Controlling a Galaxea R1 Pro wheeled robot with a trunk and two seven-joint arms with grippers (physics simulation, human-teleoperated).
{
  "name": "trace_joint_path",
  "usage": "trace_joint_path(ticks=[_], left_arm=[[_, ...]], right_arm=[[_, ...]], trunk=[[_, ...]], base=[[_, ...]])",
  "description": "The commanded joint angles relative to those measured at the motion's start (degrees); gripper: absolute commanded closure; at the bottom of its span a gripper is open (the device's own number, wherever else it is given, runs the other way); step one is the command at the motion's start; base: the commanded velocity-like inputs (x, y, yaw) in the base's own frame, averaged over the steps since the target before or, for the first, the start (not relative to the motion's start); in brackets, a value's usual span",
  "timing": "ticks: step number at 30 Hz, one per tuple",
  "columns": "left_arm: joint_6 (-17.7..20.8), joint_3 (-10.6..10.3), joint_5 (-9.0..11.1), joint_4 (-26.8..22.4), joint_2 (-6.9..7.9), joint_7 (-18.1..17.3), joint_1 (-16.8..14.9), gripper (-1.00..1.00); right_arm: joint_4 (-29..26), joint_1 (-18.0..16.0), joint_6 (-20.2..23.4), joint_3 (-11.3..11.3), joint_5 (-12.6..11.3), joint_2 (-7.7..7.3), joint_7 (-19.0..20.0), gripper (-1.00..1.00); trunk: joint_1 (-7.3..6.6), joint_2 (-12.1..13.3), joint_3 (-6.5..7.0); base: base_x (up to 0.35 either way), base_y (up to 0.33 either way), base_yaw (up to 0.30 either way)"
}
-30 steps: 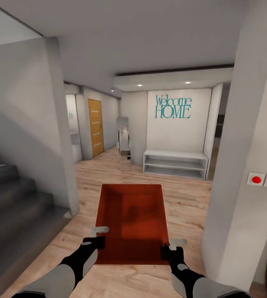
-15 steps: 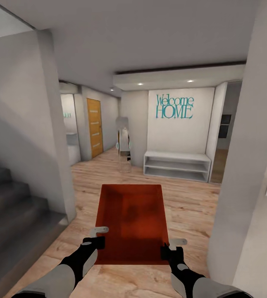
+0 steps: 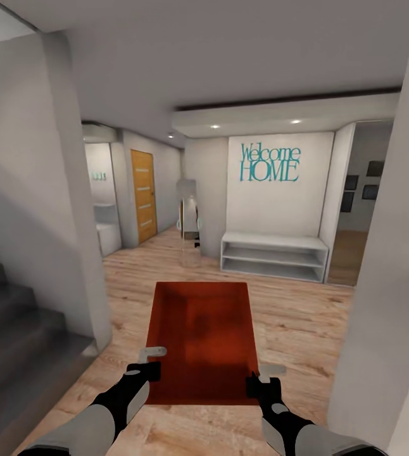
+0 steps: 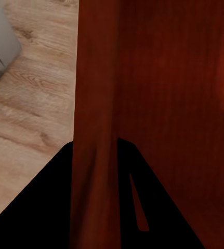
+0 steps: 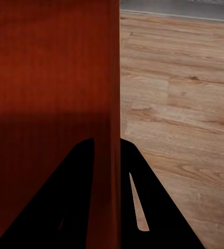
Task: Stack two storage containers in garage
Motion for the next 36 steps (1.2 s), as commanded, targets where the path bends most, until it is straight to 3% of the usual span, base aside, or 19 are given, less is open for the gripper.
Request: trace_joint_path(ticks=[1,36], left_arm=[[0.43,4.07,0.41,-0.2,0.04,0.64,-0.08,1.0],[0.43,4.07,0.41,-0.19,0.04,0.63,-0.08,1.0]], right_arm=[[0.0,-0.02,-0.48,-1.84,-1.81,-0.34,-0.46,1.0],[-0.07,-0.02,-0.48,-1.84,-1.79,-0.34,-0.43,1.0]], trunk=[[0.04,-0.07,-0.09],[0.04,-0.07,-0.09]], base=[[0.322,0.0,0.0],[0.322,0.0,0.0]])
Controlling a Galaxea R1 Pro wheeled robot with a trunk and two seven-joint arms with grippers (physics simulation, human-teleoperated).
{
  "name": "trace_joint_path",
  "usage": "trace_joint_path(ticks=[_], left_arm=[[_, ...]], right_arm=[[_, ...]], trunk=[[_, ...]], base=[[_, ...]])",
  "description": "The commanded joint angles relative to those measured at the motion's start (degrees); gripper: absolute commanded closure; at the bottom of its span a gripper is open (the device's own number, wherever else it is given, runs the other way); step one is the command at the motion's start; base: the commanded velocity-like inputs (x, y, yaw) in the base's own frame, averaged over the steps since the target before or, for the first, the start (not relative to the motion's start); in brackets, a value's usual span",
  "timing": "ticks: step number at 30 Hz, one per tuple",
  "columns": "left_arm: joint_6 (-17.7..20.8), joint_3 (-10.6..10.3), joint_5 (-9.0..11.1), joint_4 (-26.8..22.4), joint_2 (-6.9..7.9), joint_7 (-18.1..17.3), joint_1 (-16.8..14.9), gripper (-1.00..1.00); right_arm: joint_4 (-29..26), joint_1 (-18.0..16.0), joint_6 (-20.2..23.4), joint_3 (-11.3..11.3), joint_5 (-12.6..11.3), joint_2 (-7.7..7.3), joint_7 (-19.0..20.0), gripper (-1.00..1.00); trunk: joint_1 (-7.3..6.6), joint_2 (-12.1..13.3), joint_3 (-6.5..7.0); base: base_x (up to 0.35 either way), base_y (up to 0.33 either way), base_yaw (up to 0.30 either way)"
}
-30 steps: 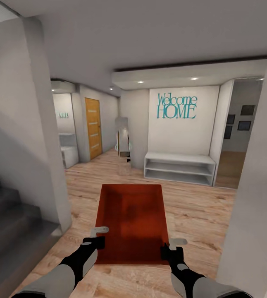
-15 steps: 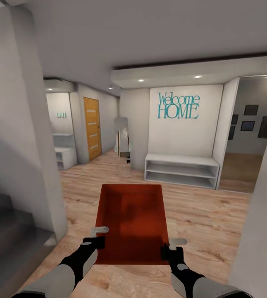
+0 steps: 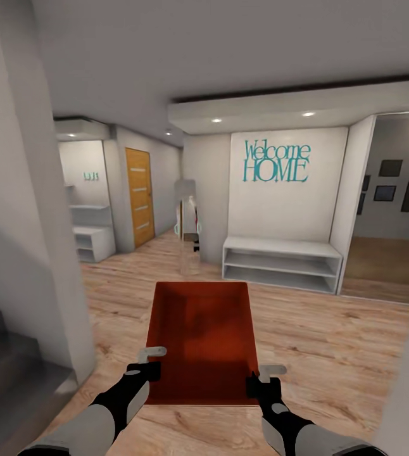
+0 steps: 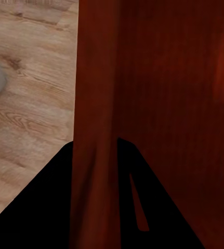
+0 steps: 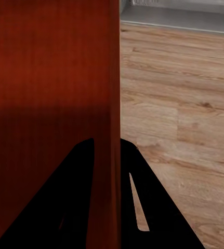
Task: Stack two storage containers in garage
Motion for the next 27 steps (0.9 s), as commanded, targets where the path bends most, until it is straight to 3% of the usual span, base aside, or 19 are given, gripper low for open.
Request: trace_joint_path(ticks=[1,27], left_arm=[[0.43,4.04,0.44,-0.2,0.04,0.64,-0.08,1.0],[0.43,4.05,0.44,-0.24,0.04,0.66,-0.08,1.0]], right_arm=[[-0.01,-0.03,-0.48,-1.9,-1.75,-0.34,-0.41,1.0],[-0.01,-0.03,-0.48,-1.9,-1.78,-0.34,-0.33,1.0]], trunk=[[0.04,-0.07,-0.09],[0.04,-0.07,-0.09]], base=[[0.322,0.0,0.0],[0.322,0.0,0.0]])
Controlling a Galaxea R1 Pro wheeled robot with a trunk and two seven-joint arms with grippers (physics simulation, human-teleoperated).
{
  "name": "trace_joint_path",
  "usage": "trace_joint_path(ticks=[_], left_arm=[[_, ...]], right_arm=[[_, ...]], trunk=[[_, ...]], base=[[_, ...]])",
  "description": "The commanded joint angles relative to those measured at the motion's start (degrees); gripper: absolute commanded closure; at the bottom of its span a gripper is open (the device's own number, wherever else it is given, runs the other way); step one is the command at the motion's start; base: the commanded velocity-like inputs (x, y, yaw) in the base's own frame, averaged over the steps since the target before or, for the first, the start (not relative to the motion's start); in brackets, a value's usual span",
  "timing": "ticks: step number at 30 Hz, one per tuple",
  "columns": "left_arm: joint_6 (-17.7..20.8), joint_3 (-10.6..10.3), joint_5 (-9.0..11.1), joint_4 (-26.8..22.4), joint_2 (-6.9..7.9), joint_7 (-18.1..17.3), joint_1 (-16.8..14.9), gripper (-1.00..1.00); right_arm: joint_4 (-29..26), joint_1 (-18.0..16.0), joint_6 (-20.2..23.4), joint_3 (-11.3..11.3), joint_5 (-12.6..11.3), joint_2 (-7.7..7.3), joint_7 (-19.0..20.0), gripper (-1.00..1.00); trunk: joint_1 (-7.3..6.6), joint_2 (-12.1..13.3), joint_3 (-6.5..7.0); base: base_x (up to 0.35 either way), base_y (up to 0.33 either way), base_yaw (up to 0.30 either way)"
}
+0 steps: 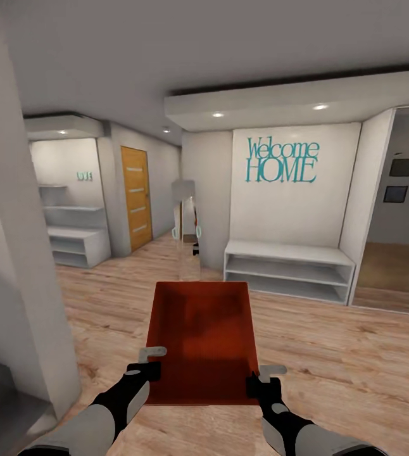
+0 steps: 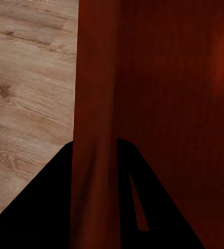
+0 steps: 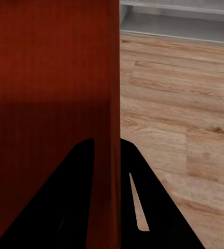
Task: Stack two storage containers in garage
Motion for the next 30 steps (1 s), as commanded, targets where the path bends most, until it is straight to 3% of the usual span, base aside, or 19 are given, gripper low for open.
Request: trace_joint_path(ticks=[1,30], left_arm=[[0.43,4.18,0.34,-0.2,0.04,0.64,-0.08,1.0],[0.43,4.17,0.34,-0.26,0.04,0.64,-0.08,1.0]], right_arm=[[-0.01,-0.02,-0.45,-1.98,-1.63,-0.32,-0.42,1.0],[-0.02,-0.02,-0.45,-1.98,-1.7,-0.32,-0.45,1.0]], trunk=[[0.04,-0.07,-0.09],[0.04,-0.07,-0.09]], base=[[0.322,0.0,0.0],[0.322,0.0,0.0]])
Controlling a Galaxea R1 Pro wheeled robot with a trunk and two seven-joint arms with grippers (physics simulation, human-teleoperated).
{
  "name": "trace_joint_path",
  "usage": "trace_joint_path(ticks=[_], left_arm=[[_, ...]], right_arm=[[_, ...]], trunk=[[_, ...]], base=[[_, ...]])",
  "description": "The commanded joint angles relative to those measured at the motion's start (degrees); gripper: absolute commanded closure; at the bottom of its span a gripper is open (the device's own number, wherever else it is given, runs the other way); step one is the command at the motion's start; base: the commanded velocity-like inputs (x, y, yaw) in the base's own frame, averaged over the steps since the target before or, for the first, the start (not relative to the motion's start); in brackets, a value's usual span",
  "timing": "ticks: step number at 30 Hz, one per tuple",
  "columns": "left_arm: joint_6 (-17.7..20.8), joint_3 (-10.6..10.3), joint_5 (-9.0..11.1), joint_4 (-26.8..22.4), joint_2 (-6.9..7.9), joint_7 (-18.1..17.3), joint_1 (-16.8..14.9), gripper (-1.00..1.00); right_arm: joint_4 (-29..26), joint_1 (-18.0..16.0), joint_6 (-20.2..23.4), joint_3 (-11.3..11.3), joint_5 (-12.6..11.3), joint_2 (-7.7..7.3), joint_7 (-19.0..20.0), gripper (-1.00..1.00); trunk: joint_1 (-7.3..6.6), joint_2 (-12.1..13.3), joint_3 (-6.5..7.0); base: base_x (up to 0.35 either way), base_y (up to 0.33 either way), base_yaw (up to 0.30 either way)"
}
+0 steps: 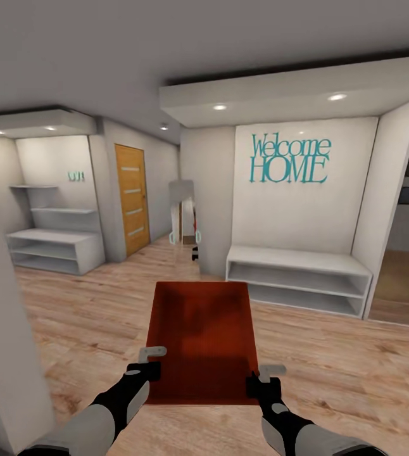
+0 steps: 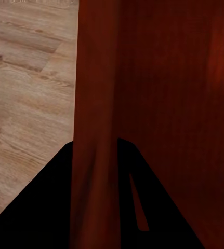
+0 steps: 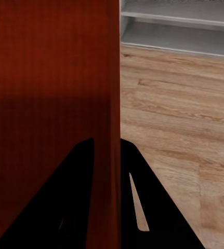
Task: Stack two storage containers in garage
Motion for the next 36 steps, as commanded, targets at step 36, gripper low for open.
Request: trace_joint_path(ticks=[36], left_arm=[[0.43,4.09,0.41,-0.25,0.04,0.64,-0.08,1.0]], right_arm=[[0.0,-0.02,-0.5,-1.88,-1.87,-0.16,-0.52,1.0]], trunk=[[0.04,-0.07,-0.09]], base=[[0.322,0.0,0.209]])
